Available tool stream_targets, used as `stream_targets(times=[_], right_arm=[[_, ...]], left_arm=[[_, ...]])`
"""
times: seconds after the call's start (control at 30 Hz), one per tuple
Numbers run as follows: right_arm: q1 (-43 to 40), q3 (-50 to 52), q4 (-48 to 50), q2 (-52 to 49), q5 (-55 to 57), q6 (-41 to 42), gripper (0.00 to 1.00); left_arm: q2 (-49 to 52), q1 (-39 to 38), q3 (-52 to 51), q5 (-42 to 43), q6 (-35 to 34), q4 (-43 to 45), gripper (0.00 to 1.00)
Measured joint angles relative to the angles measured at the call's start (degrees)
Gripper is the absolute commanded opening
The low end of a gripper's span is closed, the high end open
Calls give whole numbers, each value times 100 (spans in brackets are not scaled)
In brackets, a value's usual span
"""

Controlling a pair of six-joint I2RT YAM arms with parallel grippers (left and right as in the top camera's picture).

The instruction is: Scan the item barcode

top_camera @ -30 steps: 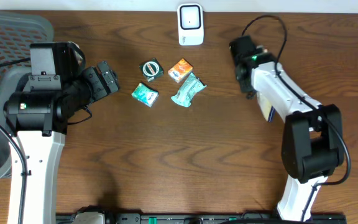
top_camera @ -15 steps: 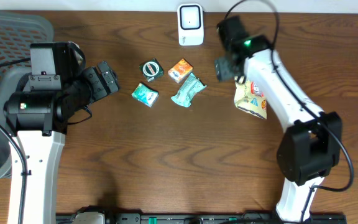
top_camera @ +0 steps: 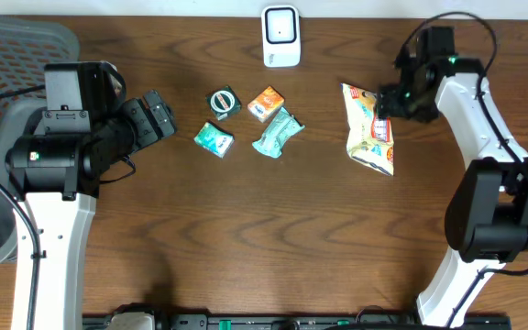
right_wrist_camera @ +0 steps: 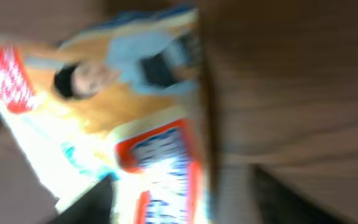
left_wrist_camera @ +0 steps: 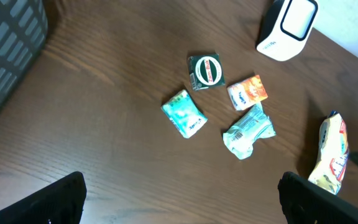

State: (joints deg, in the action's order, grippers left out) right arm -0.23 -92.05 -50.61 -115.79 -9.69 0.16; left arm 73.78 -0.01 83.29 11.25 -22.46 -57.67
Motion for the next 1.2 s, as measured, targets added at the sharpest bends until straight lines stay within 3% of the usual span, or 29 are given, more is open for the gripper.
stream_targets(times=[0.07,0.23,0.47,0.63,0.9,1.2], right_arm=[[55,184,57,-9,-354,-35,11],[538,284,140,-9,-791,74,2],[1462,826,560,-9,-339,533,1],[1875,706,232,-9,-133,710,1],[1563,-732,101,328,1526,723,1],[1095,131,507,122,1694,697,1]], left_arm=[[0,0,0,-2,0,2,98],[0,0,0,-2,0,2,98],[0,0,0,-2,0,2,98],[0,0,0,-2,0,4,98],[0,0,0,-2,0,2,98],[0,0,0,-2,0,2,98]])
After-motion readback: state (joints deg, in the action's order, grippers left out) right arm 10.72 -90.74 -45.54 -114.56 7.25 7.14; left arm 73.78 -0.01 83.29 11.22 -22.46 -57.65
